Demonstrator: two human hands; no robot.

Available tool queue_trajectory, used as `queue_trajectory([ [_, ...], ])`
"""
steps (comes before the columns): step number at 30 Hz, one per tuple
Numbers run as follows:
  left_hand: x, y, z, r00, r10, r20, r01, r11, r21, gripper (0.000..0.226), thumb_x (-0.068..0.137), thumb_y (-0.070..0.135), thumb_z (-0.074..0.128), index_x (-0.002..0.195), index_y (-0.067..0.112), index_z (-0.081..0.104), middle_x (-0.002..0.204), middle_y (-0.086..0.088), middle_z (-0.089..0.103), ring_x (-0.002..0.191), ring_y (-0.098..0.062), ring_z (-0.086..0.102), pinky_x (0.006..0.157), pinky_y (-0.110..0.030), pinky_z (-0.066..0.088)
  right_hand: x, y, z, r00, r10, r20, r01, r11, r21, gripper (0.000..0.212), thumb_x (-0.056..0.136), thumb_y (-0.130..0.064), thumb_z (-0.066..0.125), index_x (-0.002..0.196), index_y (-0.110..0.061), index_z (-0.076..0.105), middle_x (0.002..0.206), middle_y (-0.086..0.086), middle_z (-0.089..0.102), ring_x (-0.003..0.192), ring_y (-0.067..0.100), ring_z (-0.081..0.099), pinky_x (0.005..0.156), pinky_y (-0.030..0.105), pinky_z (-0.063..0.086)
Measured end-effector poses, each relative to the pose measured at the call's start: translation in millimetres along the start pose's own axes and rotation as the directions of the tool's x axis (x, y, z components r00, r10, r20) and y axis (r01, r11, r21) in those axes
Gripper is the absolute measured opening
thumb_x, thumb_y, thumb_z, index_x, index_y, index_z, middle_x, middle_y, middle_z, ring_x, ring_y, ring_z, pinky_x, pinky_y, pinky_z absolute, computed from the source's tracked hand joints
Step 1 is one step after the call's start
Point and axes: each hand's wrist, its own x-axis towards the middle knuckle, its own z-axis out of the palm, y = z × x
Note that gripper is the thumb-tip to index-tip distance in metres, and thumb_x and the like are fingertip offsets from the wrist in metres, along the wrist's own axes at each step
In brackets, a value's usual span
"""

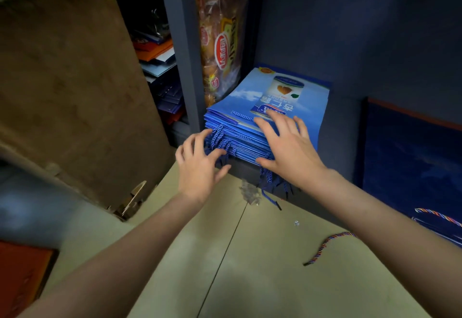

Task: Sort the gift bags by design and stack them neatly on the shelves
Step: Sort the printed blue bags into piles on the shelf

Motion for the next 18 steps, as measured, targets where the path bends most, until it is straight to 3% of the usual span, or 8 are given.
queue_trajectory([
  [4,1,25,10,0.952,-0.296,0.077,0.302,0.949,-0.085,0.034,0.066,0.040,0.078,0.093,0.019,0.072,0.139,-0.010,0.043,0.125,-0.036,0.036,0.099,-0.049,0.030,17,-11,15,0.997,0.018,0.076,-0.007,0.990,-0.141,0.092,0.084,-0.043,0.062,0.149,-0.018,0.002,0.152,0.011,0.018,0.133,0.031,0.029,0.108,0.040,0.026],
  [9,15,50,17,0.824,-0.550,0.134,0.566,0.809,-0.161,0.026,0.078,0.042,0.068,0.095,0.022,0.069,0.145,0.002,0.029,0.131,-0.023,0.025,0.102,-0.040,0.024,17,-9,33,0.998,0.051,0.034,-0.040,0.961,-0.275,0.099,0.070,-0.036,0.076,0.148,-0.012,0.020,0.140,0.013,0.043,0.120,0.032,0.048,0.095,0.040,0.042],
  [13,20,47,17,0.820,-0.553,0.148,0.573,0.795,-0.198,0.019,0.082,0.036,0.067,0.092,0.020,0.070,0.142,0.002,0.030,0.130,-0.022,0.024,0.100,-0.036,0.024,16,-5,35,1.000,0.010,0.026,-0.003,0.964,-0.265,0.094,0.079,-0.032,0.069,0.150,-0.014,0.009,0.145,0.012,0.034,0.126,0.031,0.041,0.101,0.040,0.037],
  [18,27,27,3,0.890,-0.398,0.220,0.446,0.860,-0.249,0.016,0.084,0.028,0.067,0.086,0.012,0.072,0.134,-0.006,0.032,0.127,-0.026,0.023,0.101,-0.028,0.023,19,-4,30,0.998,-0.002,0.059,0.015,0.974,-0.227,0.096,0.084,-0.035,0.064,0.149,-0.015,-0.004,0.149,0.010,0.025,0.130,0.030,0.034,0.103,0.038,0.032],
])
